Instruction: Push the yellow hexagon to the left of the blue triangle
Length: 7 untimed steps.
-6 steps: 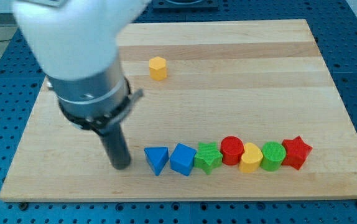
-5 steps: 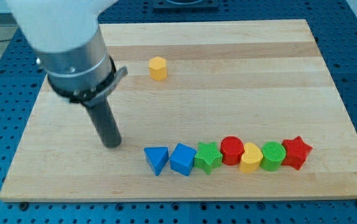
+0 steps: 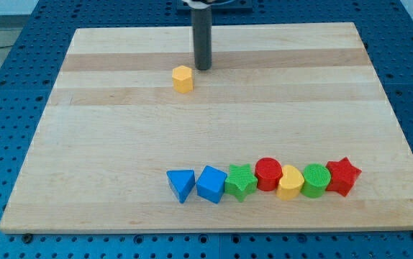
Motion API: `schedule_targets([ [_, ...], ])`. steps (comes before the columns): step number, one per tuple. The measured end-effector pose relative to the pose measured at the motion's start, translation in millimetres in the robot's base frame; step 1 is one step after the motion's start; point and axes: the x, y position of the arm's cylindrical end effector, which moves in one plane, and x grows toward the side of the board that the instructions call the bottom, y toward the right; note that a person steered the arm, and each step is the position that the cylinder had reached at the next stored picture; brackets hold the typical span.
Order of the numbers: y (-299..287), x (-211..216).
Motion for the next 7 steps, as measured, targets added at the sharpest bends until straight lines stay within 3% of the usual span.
schedule_targets([
  [1,-12.8,28.5],
  [3,-61.4,44.1],
  [7,-65.5,172.1],
])
